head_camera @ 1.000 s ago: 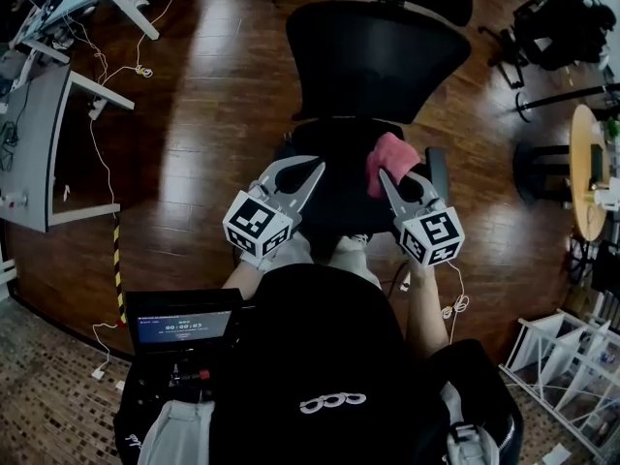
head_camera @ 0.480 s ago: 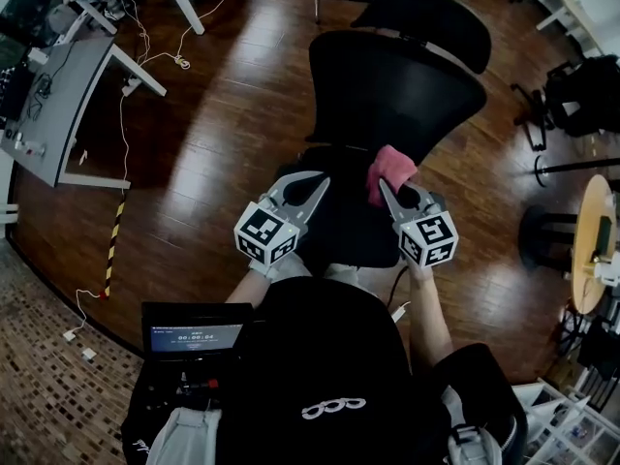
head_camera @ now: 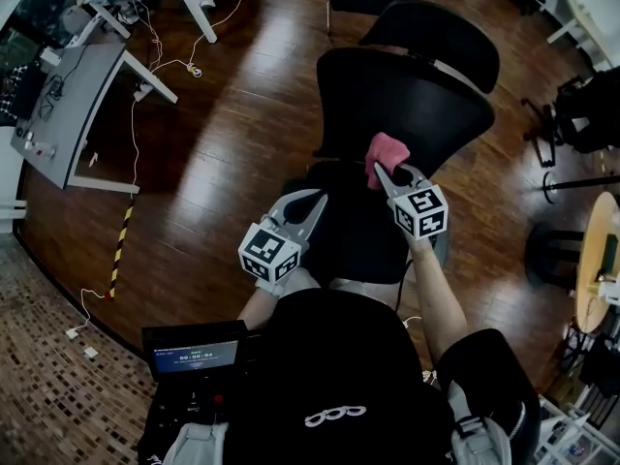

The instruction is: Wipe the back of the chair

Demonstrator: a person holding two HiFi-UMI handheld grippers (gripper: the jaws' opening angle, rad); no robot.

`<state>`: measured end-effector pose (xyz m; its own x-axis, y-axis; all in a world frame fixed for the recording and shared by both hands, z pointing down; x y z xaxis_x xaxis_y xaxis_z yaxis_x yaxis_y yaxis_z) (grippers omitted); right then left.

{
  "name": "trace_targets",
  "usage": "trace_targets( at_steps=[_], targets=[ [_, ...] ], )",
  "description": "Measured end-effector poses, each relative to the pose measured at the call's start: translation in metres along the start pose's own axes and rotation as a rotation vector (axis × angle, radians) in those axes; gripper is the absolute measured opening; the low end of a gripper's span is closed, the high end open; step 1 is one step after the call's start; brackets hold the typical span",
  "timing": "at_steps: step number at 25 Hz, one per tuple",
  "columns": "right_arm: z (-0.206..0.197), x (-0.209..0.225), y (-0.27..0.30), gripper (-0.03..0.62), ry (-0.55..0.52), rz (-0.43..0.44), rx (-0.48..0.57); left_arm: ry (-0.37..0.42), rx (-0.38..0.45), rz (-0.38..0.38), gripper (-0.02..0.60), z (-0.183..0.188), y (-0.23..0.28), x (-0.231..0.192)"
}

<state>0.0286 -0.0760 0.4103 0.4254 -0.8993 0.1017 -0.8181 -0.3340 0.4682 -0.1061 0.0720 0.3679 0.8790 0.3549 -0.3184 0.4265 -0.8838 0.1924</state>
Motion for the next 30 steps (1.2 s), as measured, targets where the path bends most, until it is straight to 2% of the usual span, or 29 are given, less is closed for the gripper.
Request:
trace_targets(
  at_steps=[5, 10, 19, 21, 24, 27, 30],
  targets=[
    [0.017, 0.016, 0.072, 0.043, -0.062, 0.014, -0.019, -0.015, -0.005, 0.022, -0.011, 0.0, -0.008, -0.014],
    [0.054, 0.021, 0.143, 0.043, -0.131, 0.058, -0.011, -0.041, -0.004, 0.063, -0.012, 0.001, -0.021, -0.03],
    [0.11, 0.014, 0.243, 0.043, -0.176, 0.146, 0.02, -0.053, -0.06, 0.105, -0.012, -0.005, -0.04, -0.048],
    [0.116, 0.018, 0.257, 0.043, -0.179, 0.134, 0.015, -0.05, -0.078, 0.109, -0.011, -0.004, -0.046, -0.053],
    [0.118, 0.036, 0.264, 0.043, -0.153, 0.065, 0.018, -0.052, -0.1, 0.109, -0.012, -0.005, -0.052, -0.061],
    [0.118, 0.066, 0.254, 0.043, -0.097, -0.02, 0.032, -0.044, -0.104, 0.103, -0.011, -0.007, -0.048, -0.065],
    [0.115, 0.091, 0.238, 0.044, -0.068, -0.06, 0.036, -0.036, -0.107, 0.09, -0.012, -0.007, -0.039, -0.064]
  ],
)
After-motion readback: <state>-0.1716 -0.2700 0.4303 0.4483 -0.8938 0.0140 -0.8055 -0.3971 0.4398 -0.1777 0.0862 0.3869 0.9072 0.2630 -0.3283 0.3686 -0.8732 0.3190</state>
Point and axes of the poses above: the fingertips, and each gripper's own axes: y forward along the fingers, x to its right, z out of its top, the point moved 5 cm from there along -y, backward along the fingers, and after that the axes turned 1 degree about z, right-handed, at the moved point
